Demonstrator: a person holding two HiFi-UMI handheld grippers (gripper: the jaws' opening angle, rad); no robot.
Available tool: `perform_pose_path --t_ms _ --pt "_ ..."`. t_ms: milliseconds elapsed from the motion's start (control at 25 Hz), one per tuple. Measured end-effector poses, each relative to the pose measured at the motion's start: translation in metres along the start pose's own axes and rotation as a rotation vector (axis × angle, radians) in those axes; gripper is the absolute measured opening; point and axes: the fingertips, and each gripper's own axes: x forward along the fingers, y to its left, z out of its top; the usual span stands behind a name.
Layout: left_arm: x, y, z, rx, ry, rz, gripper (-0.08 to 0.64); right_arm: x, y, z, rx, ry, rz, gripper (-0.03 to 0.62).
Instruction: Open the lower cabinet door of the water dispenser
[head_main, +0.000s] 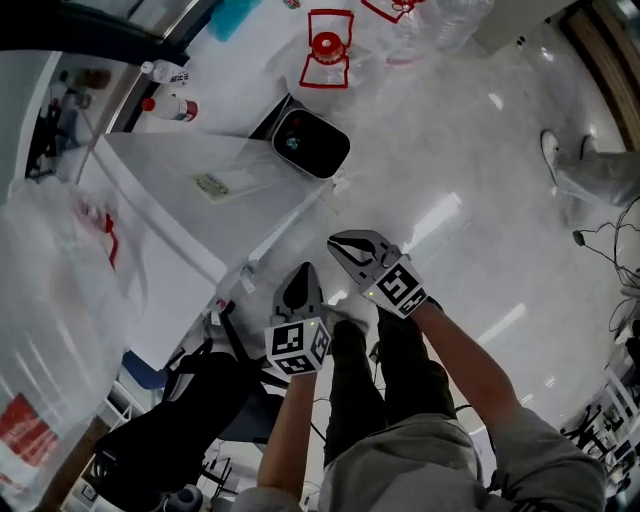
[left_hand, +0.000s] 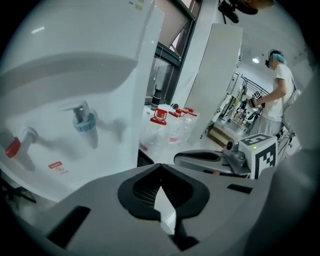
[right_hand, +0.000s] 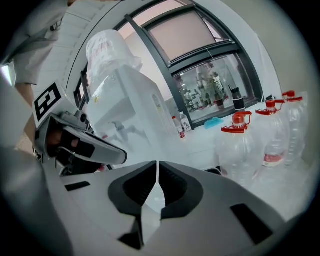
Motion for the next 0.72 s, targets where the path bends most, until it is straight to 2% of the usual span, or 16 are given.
perform_pose_path --t_ms 240,400,560,720 --pt "0.031 0.016 -0.018 0.022 0.01 0.033 0.008 0.028 -0.023 -0.046 0.009 0.048 0.024 0.018" --pt "0.056 0.026 -0.035 0.027 0.033 0.057 0.008 0.051 -0.036 -0.08 -0.006 0.101 0.076 0.074" --pt "0.079 0.039 -0.054 0.012 0.058 0.089 0.008 0.078 -0.05 -0.109 -0.072 0.157 0.135 0.102" --pt "0.095 0.052 -0.069 0.002 0.077 0.094 0.006 0.11 -0.07 -0.124 -0.178 0.199 0.171 0.113"
